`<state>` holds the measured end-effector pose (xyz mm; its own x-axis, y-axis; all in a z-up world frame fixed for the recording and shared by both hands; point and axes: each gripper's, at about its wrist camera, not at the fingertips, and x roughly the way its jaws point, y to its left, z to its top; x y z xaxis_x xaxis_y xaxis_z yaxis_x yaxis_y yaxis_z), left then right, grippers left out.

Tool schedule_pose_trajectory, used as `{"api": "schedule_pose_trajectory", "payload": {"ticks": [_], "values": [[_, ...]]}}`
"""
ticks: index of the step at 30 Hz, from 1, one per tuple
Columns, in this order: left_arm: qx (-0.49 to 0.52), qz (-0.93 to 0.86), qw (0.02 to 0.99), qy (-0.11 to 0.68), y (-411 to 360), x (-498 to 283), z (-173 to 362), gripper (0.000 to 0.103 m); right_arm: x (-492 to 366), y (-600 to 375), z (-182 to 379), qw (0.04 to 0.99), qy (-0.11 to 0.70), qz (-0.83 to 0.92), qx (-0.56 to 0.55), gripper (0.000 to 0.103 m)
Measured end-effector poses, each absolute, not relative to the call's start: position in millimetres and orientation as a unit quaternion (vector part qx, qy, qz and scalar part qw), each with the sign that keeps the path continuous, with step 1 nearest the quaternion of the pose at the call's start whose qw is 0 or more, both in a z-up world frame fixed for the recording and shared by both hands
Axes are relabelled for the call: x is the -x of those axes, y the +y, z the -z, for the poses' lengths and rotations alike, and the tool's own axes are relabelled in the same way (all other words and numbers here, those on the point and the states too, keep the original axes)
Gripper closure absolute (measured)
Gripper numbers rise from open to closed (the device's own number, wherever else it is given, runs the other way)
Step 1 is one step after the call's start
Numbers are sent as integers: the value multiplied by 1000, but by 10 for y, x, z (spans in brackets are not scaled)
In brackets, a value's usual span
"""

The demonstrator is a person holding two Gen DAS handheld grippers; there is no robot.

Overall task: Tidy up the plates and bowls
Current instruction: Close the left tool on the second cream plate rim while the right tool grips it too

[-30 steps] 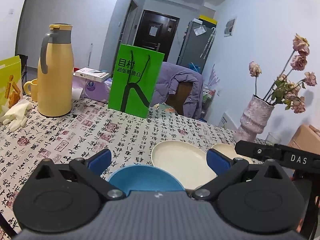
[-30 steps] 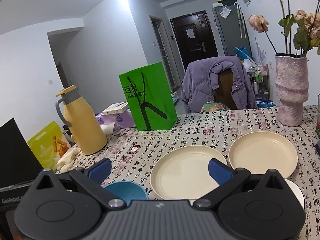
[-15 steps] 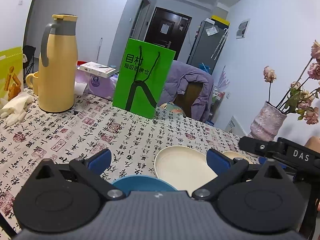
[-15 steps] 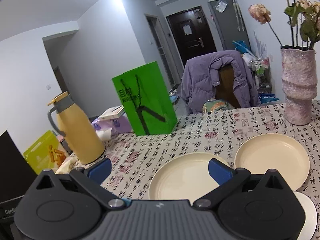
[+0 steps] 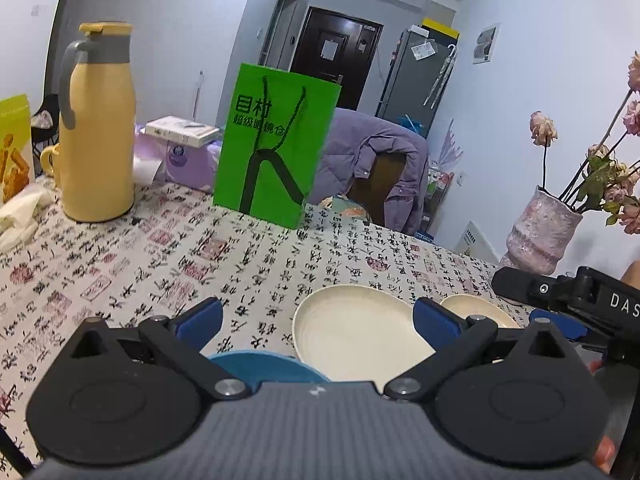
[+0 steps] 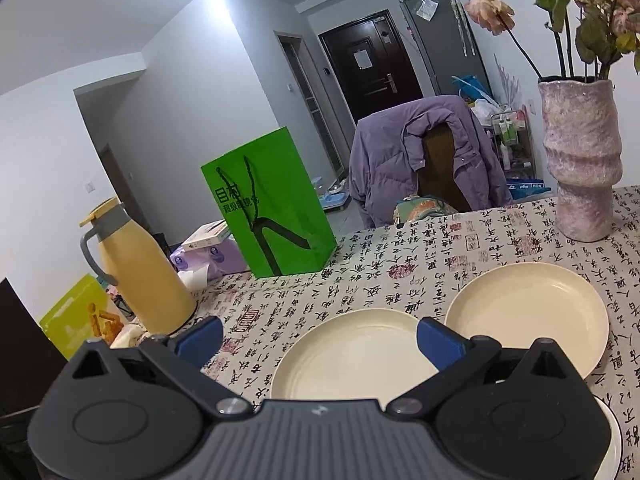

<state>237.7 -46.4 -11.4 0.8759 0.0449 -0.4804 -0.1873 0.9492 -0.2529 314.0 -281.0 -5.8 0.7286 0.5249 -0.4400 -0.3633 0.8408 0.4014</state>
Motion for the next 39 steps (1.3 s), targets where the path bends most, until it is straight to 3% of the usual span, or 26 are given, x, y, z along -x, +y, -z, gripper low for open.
{"api": "schedule_pose_trajectory", "payload": {"ticks": [23,31,33,37,39], "values": [[100,-105,941,306,-573,-3073,252,0,-3655,-2993,515,899,350,-192,-179,0],[84,-119,932,331,-556,-3373,373,0,-3764,-2892,711,891,379,-182,-171,7],[84,-122,928,342,-539,-3469,412,0,-3781,-2861,752,890,385,-178,-166,15],[79,-128,921,359,-514,-3622,496,0,-3821,-2797,829,886,398,-177,-158,18],[80,-126,918,368,-501,-3687,543,0,-3828,-2770,859,886,402,-174,-152,24]]}}
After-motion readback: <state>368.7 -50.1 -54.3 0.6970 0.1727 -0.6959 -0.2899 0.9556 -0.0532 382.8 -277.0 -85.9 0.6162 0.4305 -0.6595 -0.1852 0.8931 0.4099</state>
